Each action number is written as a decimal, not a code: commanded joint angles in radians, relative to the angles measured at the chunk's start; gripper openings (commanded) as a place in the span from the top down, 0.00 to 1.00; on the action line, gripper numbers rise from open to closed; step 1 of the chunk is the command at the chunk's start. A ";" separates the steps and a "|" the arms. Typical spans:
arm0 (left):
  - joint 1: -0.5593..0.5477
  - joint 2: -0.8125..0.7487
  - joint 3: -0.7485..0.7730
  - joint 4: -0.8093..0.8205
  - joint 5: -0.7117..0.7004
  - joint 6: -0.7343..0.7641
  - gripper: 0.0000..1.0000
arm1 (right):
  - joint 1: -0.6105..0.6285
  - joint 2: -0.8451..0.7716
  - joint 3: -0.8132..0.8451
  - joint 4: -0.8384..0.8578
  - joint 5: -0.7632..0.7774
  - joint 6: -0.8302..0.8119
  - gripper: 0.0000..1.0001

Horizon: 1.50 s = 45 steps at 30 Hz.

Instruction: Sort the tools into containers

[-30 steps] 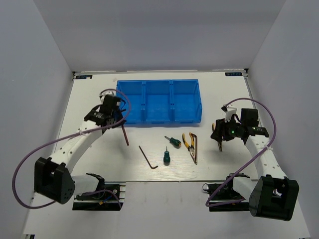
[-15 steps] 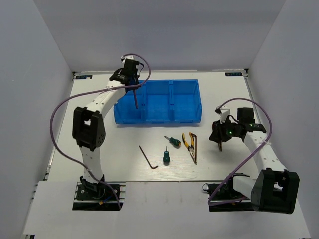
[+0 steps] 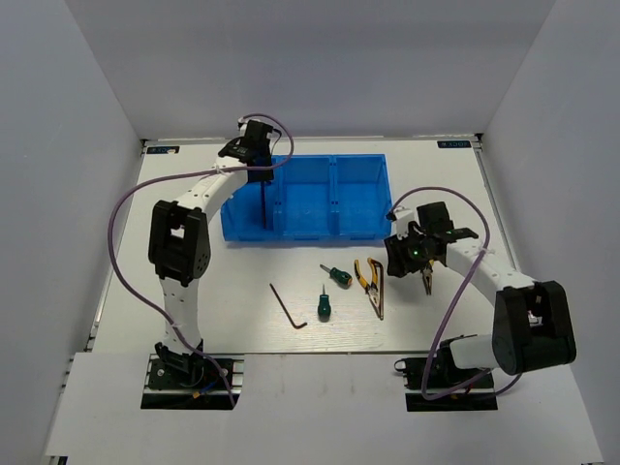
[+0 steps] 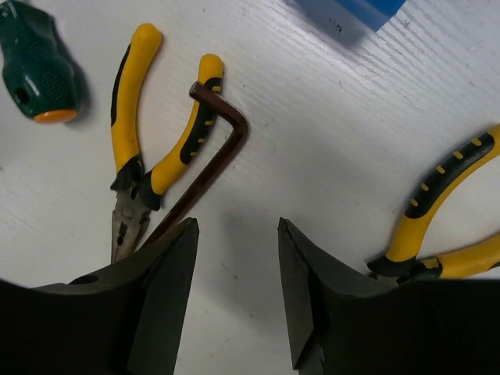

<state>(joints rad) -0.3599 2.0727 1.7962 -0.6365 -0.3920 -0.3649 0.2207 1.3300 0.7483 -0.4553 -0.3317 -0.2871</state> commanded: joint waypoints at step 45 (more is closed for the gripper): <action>-0.435 -0.705 -0.933 -0.069 0.225 -0.509 0.30 | 0.223 0.041 0.428 -0.178 -0.010 0.152 1.00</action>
<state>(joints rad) -0.7662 1.3594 0.8608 -0.7040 -0.1410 -0.8398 0.4389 1.4063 1.0885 -0.5648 -0.1650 -0.0940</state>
